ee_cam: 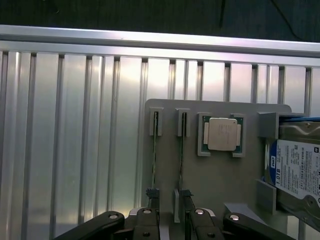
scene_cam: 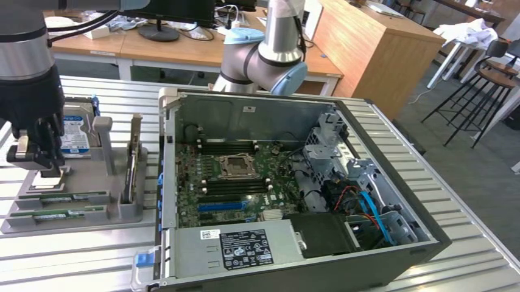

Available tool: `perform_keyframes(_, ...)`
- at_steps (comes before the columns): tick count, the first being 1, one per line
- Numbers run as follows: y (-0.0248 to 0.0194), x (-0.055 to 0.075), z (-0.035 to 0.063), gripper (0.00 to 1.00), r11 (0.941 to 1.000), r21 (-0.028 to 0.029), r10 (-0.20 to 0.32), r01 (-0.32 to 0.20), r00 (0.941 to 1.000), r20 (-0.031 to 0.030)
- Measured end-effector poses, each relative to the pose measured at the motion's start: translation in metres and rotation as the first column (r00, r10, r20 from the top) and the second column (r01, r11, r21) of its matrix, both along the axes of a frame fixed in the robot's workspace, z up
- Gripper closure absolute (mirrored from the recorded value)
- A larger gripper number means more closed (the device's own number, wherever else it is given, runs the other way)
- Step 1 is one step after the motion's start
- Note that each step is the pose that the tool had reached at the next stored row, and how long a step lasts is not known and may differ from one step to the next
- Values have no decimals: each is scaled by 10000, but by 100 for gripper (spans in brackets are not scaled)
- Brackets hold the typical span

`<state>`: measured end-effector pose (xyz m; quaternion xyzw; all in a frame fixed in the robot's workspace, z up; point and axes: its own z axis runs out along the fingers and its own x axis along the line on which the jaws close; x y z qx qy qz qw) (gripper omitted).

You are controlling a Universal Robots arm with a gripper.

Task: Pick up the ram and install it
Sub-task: 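Pick up the ram and move it above insertion slot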

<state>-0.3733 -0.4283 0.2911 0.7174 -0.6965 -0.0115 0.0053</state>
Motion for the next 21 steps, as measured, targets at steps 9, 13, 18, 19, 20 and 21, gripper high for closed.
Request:
perform_keyframes(9, 0, 0, -154, 70, 10000, 0, 0, 0, 10000, 0)
perform_keyframes(13, 0, 0, -223, 70, 10000, 0, 0, 0, 10000, 0)
perform_keyframes(18, 0, 0, -304, 70, 10000, 0, 0, 0, 10000, 0)
perform_keyframes(19, 0, 0, -319, 70, 10000, 0, 1, -1, 10000, -1)
perform_keyframes(20, 0, 0, -334, 70, 10000, 0, 0, 0, 10000, -1)
perform_keyframes(21, 0, 0, -350, 70, 10000, 0, 0, 0, 10000, 0)
